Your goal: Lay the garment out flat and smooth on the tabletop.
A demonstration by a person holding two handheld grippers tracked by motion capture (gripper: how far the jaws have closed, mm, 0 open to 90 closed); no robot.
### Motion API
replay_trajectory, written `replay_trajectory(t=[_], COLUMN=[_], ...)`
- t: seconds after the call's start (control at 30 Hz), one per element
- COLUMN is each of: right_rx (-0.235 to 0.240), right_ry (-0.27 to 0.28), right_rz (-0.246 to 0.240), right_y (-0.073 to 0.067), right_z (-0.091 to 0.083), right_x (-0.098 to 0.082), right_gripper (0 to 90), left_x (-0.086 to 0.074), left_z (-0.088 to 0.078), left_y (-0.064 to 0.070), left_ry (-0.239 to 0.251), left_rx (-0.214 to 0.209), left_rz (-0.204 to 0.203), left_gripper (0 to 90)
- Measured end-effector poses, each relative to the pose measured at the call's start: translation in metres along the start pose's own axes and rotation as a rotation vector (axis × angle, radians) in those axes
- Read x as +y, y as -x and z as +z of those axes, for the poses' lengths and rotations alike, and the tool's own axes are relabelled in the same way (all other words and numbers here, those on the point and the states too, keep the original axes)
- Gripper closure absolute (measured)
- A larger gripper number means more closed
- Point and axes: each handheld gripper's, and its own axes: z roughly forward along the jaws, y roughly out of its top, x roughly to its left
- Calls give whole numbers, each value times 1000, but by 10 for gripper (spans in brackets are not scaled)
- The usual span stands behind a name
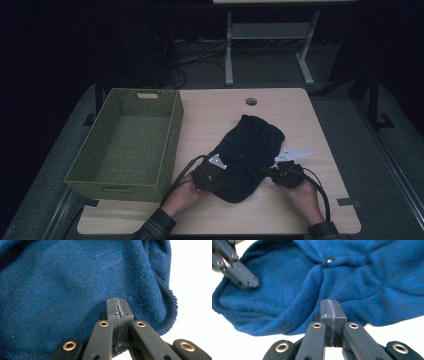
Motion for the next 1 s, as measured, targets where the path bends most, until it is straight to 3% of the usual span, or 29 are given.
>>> replay_trajectory(t=[0.17, 0.4, 0.53, 0.63, 0.8, 1.0], right_rx=[-11, -19, -22, -26, -29, -37], right_ry=[-60, -62, -64, -67, -68, -74], right_rz=[-29, -50, -42, -45, -59, -75], right_y=[-5, -7, -8, -8, -8, -9], right_z=[12, 13, 13, 12, 12, 12], right_x=[-2, -3, -3, -3, -3, -3], right_gripper=[900, 900, 900, 900, 900, 900], left_x=[4, 17, 30, 41, 55, 58], left_z=[-9, -25, -33, -36, -32, -8], left_y=[-1, -8, -19, -28, -49, -78], left_ry=[17, 65, 77, 103, 102, 56], left_rx=[20, 75, 116, 156, 235, 263], left_rz=[19, 14, 18, -2, -41, -96], left_gripper=[865, 865, 880, 890, 895, 897])
